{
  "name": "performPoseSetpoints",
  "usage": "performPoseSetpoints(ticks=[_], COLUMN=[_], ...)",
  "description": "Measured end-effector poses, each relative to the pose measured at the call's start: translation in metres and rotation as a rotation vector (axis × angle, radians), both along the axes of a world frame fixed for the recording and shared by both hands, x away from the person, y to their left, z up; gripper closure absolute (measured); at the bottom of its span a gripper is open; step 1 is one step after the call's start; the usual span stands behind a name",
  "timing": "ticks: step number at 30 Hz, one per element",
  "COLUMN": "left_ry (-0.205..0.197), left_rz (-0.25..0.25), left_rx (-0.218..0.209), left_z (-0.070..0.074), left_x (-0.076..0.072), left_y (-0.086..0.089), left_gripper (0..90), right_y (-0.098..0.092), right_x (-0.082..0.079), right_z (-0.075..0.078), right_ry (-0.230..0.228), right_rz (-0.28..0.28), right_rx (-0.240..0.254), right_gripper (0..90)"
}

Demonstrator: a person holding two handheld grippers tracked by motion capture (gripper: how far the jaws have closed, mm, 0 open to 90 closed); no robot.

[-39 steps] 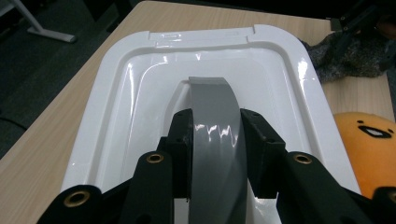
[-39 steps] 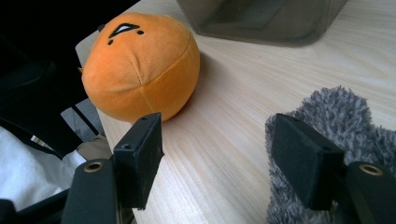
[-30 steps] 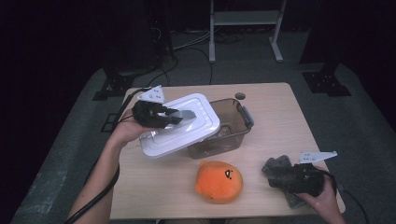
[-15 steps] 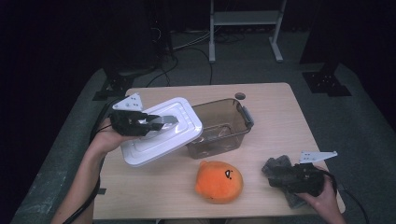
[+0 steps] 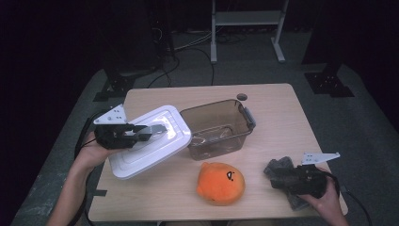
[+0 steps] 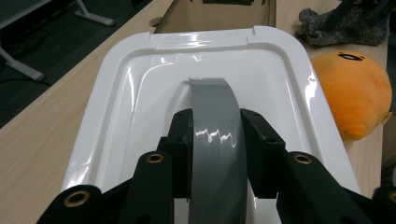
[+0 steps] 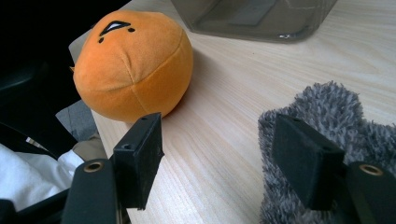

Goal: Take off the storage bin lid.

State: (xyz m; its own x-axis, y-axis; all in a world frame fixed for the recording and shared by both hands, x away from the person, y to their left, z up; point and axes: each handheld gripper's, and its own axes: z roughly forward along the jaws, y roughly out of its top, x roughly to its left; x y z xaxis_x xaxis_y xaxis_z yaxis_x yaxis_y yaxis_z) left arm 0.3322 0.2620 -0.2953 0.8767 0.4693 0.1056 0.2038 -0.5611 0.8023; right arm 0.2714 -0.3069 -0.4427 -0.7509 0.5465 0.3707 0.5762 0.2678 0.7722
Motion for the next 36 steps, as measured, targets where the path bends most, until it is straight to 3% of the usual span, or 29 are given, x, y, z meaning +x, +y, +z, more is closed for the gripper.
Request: performPoseSetpoints(ticks=[14,27,36], left_ry=[0.014,0.033,0.057], left_rz=[0.035,0.042,0.042], left_rx=[0.005,-0.005,0.011], left_z=[-0.019,-0.046,-0.062], left_x=[-0.022,-0.035,-0.039], left_y=[0.024,0.031,0.034], left_gripper=[66.4,66.4,66.4], right_y=[-0.001,-0.001,-0.001], right_x=[0.0,0.0,0.0], right_z=[0.0,0.0,-0.001], right_ry=[-0.002,0.003,0.004], right_rz=[-0.003,-0.005,-0.004], right_rx=[-0.002,-0.002,-0.004], right_gripper=[32.7,32.7,32.7])
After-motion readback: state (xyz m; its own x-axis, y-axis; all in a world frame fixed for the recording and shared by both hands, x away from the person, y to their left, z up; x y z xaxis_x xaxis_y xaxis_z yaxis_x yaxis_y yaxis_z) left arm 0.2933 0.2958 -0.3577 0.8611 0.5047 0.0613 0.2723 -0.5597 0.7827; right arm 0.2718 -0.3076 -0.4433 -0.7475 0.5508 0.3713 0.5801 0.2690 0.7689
